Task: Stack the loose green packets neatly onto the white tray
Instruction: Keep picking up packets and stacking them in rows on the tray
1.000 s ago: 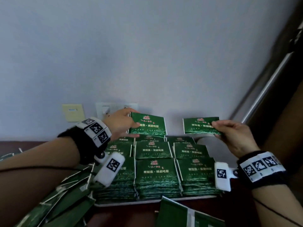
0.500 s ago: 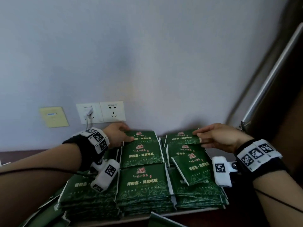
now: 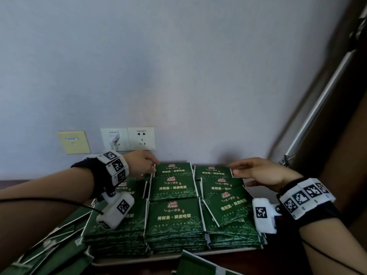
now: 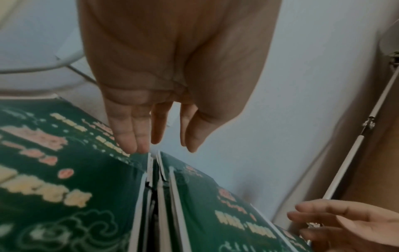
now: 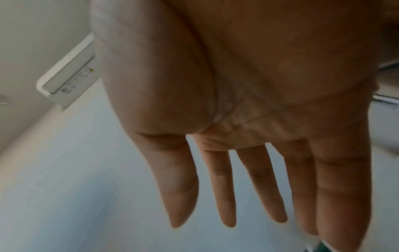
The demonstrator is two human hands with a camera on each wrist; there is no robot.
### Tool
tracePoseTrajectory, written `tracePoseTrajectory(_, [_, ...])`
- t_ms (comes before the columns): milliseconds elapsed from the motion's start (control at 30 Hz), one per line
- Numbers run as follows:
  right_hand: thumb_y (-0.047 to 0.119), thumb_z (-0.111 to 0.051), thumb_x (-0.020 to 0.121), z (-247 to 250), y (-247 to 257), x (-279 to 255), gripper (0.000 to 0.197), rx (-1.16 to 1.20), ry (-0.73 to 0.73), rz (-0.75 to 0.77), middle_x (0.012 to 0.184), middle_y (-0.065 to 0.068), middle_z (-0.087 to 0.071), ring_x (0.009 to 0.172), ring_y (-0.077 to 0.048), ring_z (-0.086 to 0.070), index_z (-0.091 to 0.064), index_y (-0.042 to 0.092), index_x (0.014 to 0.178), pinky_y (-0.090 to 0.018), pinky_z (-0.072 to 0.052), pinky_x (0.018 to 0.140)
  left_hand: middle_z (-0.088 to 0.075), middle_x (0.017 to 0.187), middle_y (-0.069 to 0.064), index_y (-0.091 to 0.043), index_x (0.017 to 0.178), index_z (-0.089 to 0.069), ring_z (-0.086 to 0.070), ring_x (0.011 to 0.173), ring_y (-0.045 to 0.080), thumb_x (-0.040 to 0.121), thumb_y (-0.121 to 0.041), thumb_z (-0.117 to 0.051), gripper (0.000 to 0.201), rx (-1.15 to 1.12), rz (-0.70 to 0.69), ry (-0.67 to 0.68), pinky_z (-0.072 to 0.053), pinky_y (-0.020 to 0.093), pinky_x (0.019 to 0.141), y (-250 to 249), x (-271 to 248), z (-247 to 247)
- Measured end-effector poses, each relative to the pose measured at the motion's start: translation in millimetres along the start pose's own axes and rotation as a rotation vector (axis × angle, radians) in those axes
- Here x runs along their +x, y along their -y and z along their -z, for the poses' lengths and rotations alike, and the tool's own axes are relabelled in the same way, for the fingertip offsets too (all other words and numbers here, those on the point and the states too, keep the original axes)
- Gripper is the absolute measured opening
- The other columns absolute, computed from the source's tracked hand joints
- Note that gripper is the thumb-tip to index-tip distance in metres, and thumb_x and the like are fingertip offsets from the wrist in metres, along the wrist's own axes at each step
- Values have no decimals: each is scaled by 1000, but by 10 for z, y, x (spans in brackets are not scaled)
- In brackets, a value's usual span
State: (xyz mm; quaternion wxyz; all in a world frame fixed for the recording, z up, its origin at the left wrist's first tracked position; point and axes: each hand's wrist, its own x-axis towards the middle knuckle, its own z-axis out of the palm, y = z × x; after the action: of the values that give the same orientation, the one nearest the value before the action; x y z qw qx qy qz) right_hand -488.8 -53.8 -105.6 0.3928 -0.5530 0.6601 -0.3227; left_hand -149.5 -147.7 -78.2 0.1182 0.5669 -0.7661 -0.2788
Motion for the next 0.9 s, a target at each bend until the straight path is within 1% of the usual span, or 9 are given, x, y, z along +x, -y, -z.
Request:
tracePoseTrajectory(67, [23,-68,92,4,91,-157,21,-47,-43,26,115,3,-70,111,-15,-62,-69,25,113,-36,-51,91,-64,123,2,-26,116,-67,-63,105,20,95,-12,-61,26,8,-15,-6,-51,21,67,-2,-67,68])
tracePoseTrajectory(133, [25,-69,91,-5,194,-370,21,-134,-68,51,112,4,-69,108,-14,-63,-68,25,113,-36,-53,91,-67,119,7,-28,108,-70,-65,101,25,94,-12,-61,23,6,-29,6,-58,38,81,-7,-155,123])
tracePoseTrajectory(200, [29,-71,90,-56,278,-591,26,-244,-60,71,111,5,-67,104,-13,-63,-67,24,115,-31,-54,87,-69,115,8,-28,102,-70,-65,97,27,93,-13,-63,19,-8,-51,5,-54,46,92,0,-272,158])
tracePoseTrajectory(367, [46,-72,85,-290,306,-975,44,-750,-27,7,120,9,-59,116,-13,-57,-62,32,125,-26,-43,98,-69,103,-15,-30,102,-70,-62,101,3,91,-20,-69,15,15,-209,-37,-48,25,89,-38,-751,121])
tracePoseTrajectory(433, [47,-71,86,-376,298,-1014,48,-798,3,-20,133,4,-57,122,-16,-54,-60,33,130,-26,-42,99,-70,103,-16,-33,99,-70,-64,100,2,89,-24,-72,13,-17,-266,-18,-50,34,98,-26,-1016,42])
tracePoseTrajectory(500, [44,-71,86,-458,307,-1051,47,-836,25,-43,136,2,-59,121,-17,-55,-61,33,130,-23,-41,92,-73,97,-17,-34,96,-71,-69,99,10,88,-28,-74,10,-40,-322,25,-53,41,97,2,-1319,-51])
tracePoseTrajectory(633, [41,-76,82,-562,320,-1072,44,-915,-4,-49,130,1,-62,116,-17,-58,-66,31,123,-23,-43,91,-71,96,-24,-34,93,-71,-66,97,-5,85,-30,-76,10,-67,-437,64,-51,23,89,158,-1849,-265])
tracePoseTrajectory(733, [52,-78,76,-621,331,-1057,41,-953,-50,-82,116,2,-62,107,-18,-57,-65,30,108,-28,-46,85,-70,96,-24,-31,94,-71,-66,95,-5,85,-27,-76,10,-102,-477,105,-49,14,84,305,-2083,-438])
tracePoseTrajectory(900, [52,-76,78,-703,326,-1040,36,-915,-21,-120,95,5,-60,92,-15,-56,-55,25,89,-29,-44,75,-71,91,-14,-29,93,-72,-68,89,5,86,-29,-75,8,-132,-495,132,-54,23,79,406,-2099,-626])
